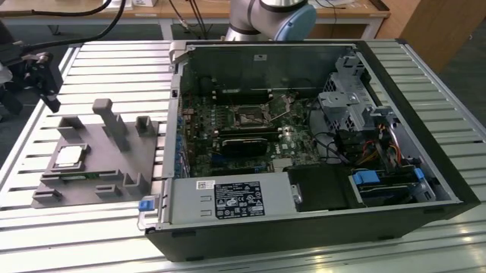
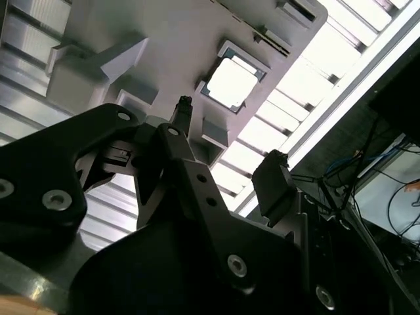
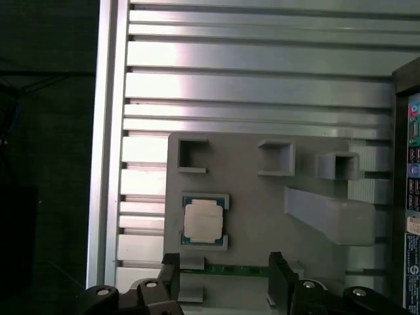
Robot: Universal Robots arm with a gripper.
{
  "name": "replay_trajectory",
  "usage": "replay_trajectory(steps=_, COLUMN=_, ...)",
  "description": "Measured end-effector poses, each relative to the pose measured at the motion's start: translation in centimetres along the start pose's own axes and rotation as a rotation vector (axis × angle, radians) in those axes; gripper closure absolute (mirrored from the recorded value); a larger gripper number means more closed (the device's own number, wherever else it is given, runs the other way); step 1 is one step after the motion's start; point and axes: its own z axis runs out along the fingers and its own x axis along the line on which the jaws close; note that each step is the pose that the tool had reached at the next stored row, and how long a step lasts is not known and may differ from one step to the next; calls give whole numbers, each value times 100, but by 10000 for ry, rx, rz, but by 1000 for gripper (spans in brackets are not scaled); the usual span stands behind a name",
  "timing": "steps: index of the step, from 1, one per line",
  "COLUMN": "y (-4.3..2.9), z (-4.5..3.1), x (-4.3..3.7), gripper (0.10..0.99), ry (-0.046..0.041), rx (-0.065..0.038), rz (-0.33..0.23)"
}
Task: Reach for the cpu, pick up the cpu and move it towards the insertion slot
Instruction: 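Pick up the cpu and move it towards the insertion slot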
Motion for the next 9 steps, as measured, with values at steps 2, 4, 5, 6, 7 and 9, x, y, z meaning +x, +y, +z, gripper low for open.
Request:
replay_trajectory(steps=2, y=-1, z=38, x=23, gripper=439, ry=-2, rx=-1, rz=2)
replay_trajectory(steps=4, y=-3, z=74, x=38, gripper=439, ry=-1, rx=-1, rz=3)
replay_trajectory(steps=5, y=-5, z=92, x=43, gripper=439, ry=0, rx=0, rz=3)
replay_trajectory(steps=6, y=-8, z=109, x=48, gripper=439, ry=1, rx=0, rz=4)
replay_trajectory(steps=7, y=-13, z=127, x=54, gripper=439, ry=1, rx=0, rz=8)
replay_trajectory(steps=9, y=-28, z=163, x=64, gripper=439, ry=1, rx=0, rz=12)
